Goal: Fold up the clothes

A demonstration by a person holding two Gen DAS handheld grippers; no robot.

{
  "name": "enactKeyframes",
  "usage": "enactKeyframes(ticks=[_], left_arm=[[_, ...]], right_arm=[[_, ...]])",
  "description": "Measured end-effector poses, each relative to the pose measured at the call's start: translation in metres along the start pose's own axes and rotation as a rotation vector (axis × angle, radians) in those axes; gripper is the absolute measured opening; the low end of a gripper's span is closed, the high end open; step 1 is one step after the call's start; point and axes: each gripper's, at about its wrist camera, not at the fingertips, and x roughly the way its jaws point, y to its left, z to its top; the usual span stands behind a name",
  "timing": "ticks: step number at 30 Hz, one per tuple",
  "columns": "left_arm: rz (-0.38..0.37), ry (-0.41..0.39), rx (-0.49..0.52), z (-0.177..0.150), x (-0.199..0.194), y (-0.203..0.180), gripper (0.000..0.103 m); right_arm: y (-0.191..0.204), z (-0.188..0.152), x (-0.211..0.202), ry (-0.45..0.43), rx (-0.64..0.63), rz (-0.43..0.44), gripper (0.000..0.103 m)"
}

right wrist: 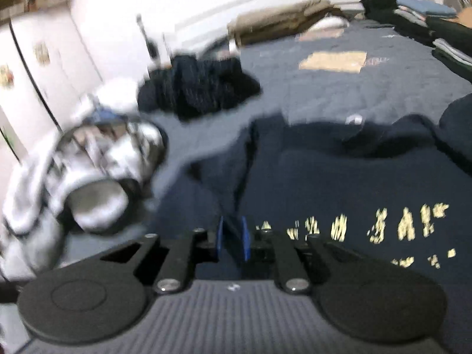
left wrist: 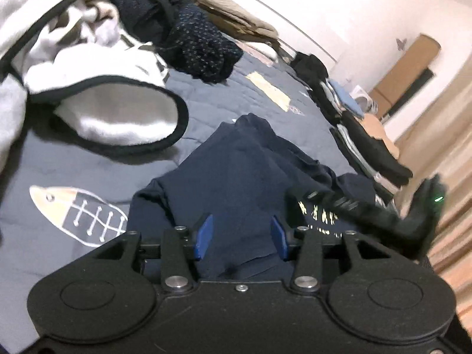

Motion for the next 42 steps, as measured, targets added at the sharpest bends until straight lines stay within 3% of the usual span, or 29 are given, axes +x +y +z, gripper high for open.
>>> enactKeyframes(ticks=[4, 6, 8, 10, 13, 16, 20, 24, 29, 32, 33, 34, 35, 38, 42], left_arm=[[0.005, 0.022, 0.013, -0.007, 0.010, -0.007, 0.043], [-0.008, 0.030, 0.026, -0.009, 0.011, -0.010, 0.043], [-0.022, 0.021, 0.020, -0.010, 0.010, -0.010, 0.043], [-0.038, 0.013, 0.024, -0.012, 0.010, -0.012, 0.044], [-0.090, 0.004, 0.051, -0.013, 0.007, -0.021, 0.044], [-0.137, -0.007, 0.088, -0.016, 0.007, -0.032, 0.052], [-0.159, 0.001, 0.123, -0.022, 0.010, -0.044, 0.052], [-0.139, 0.007, 0.144, -0.028, 0.018, -0.046, 0.052], [-0.114, 0.019, 0.142, -0.029, 0.024, -0.043, 0.052], [-0.110, 0.021, 0.142, -0.029, 0.025, -0.042, 0.052], [-0.109, 0.022, 0.143, -0.029, 0.025, -0.042, 0.052], [-0.108, 0.024, 0.144, -0.029, 0.026, -0.042, 0.052], [-0.105, 0.026, 0.146, -0.029, 0.026, -0.041, 0.052], [-0.095, 0.029, 0.140, -0.030, 0.028, -0.039, 0.052], [-0.092, 0.033, 0.132, -0.031, 0.027, -0.039, 0.052]], right_arm=[[0.004, -0.008, 0.019, 0.042, -0.062, -0.021, 0.014], [-0.005, -0.002, -0.002, -0.002, -0.012, -0.009, 0.016], [-0.015, 0.006, -0.029, -0.067, 0.017, -0.007, 0.024], [-0.032, 0.015, -0.062, -0.164, -0.004, -0.069, 0.048], [-0.069, 0.027, -0.106, -0.283, -0.029, -0.201, 0.050], [-0.119, 0.039, -0.129, -0.283, -0.014, -0.364, 0.051], [-0.192, 0.051, -0.141, -0.266, 0.103, -0.462, 0.051], [-0.237, 0.056, -0.137, -0.276, 0.233, -0.442, 0.051], [-0.258, 0.059, -0.111, -0.254, 0.332, -0.362, 0.051], [-0.256, 0.061, -0.092, -0.239, 0.314, -0.357, 0.051], [-0.252, 0.062, -0.088, -0.228, 0.306, -0.363, 0.040], [-0.248, 0.064, -0.085, -0.218, 0.298, -0.370, 0.009], [-0.244, 0.066, -0.084, -0.214, 0.292, -0.373, 0.001], [-0.219, 0.066, -0.092, -0.243, 0.214, -0.302, 0.001], [-0.147, 0.044, -0.095, -0.206, -0.178, -0.267, 0.001]])
